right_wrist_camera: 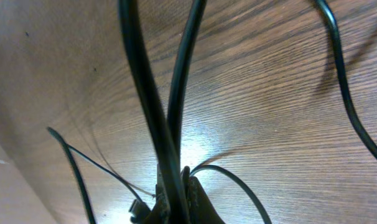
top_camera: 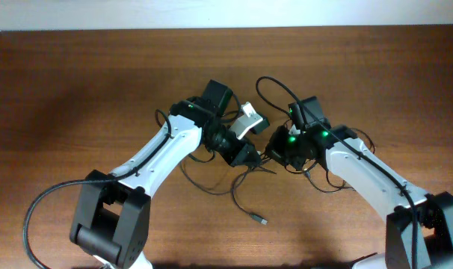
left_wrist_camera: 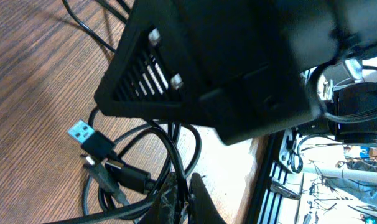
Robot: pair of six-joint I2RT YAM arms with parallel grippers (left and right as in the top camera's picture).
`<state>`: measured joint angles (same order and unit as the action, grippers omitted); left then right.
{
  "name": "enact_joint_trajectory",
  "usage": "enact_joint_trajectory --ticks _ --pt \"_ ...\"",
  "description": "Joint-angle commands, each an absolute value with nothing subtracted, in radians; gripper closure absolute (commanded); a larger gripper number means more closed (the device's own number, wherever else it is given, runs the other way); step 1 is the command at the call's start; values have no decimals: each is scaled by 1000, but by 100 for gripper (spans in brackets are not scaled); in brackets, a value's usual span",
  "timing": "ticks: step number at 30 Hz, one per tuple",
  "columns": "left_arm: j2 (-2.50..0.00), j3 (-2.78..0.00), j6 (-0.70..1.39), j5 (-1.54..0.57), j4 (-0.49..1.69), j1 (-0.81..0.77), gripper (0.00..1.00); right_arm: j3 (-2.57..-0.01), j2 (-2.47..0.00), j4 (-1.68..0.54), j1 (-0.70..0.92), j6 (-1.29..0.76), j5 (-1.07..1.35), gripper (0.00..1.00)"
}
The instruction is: Untangle cables
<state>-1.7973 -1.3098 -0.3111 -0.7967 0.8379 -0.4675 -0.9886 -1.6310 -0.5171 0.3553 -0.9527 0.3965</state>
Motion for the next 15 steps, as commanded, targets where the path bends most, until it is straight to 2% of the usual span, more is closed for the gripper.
enact_joint_trajectory --ticks 1,5,12,15 --pt "-1785 -1309 -331 -842 842 -466 100 -985 -1660 -531 352 -842 345 96" --pt "-1785 -1309 -331 -855 844 -437 100 -984 -1662 -585 352 -841 252 96" --pt "-1785 -1309 -331 -1083 844 -319 100 -984 -1662 -587 352 -842 250 96" --pt "-1785 -1309 -331 -1093 852 -269 100 -984 -1662 -587 352 -842 250 96"
